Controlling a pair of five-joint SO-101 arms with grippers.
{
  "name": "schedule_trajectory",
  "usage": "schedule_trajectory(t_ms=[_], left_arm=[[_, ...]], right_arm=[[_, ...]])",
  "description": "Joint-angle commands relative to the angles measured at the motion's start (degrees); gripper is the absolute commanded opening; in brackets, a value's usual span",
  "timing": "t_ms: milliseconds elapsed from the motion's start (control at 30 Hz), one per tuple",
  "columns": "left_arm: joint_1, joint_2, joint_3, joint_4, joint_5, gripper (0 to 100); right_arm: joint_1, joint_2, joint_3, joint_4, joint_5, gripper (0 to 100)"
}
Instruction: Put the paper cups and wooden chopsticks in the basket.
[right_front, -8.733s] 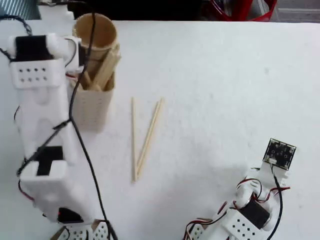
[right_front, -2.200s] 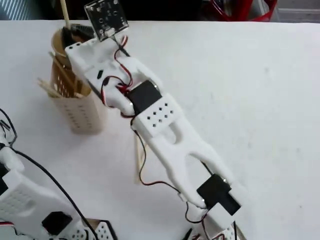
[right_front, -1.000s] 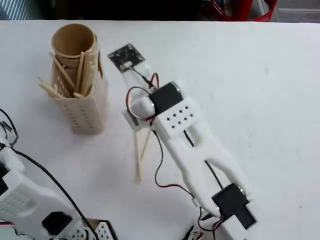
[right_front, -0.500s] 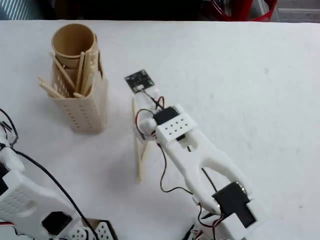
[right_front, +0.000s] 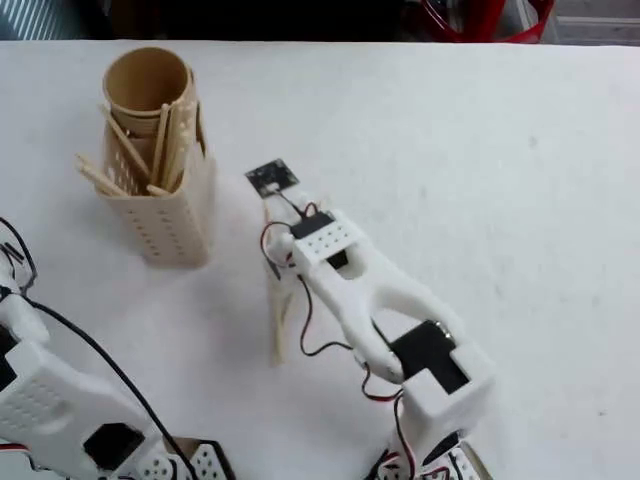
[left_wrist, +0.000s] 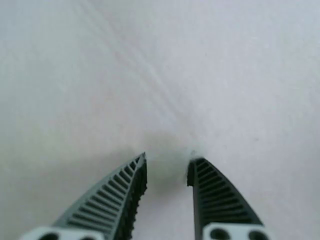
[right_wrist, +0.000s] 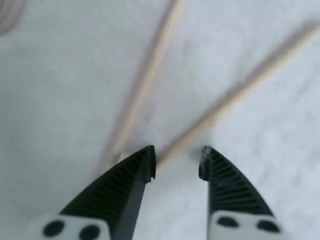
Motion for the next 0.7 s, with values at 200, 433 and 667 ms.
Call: schedule_trajectory(t_ms=[200,433,667], left_arm=[[0.48,-0.31,-0.09,0.18,0.18,15],[0.40,-0.31,-0.26,-0.09,0.09,15],[0.75,-6.20,-3.08,2.29,-9.67,15]], right_arm=[[2.15,-1.27,-1.93,3.38,-4.22,1.5],[3.21,-22.02,1.76,6.55,-3.87,1.8],[3.65,-46.11,4.57,6.73,1.67,1.8]])
